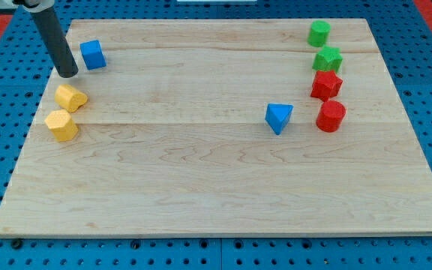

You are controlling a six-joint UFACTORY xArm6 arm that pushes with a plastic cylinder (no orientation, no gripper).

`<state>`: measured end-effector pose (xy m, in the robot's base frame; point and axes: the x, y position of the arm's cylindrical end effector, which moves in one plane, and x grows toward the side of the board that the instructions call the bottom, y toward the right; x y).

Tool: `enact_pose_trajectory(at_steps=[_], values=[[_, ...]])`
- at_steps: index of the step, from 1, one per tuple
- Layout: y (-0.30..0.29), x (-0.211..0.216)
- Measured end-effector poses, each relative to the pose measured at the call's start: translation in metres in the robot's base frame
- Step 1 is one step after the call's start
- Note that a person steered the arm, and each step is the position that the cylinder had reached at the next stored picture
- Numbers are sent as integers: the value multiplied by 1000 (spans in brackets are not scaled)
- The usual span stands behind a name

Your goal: Push the blue triangle closer to the blue cube

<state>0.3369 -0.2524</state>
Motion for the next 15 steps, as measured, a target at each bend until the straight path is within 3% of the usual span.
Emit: enact_pose_trajectory(at_steps=[2,3,4,6,7,9,10,11,12,14,15], values=[[48,-33],[73,-21],[205,13],[308,170],[364,138],[264,48],[299,96],[345,113],[339,63],[212,-12],[164,-13]])
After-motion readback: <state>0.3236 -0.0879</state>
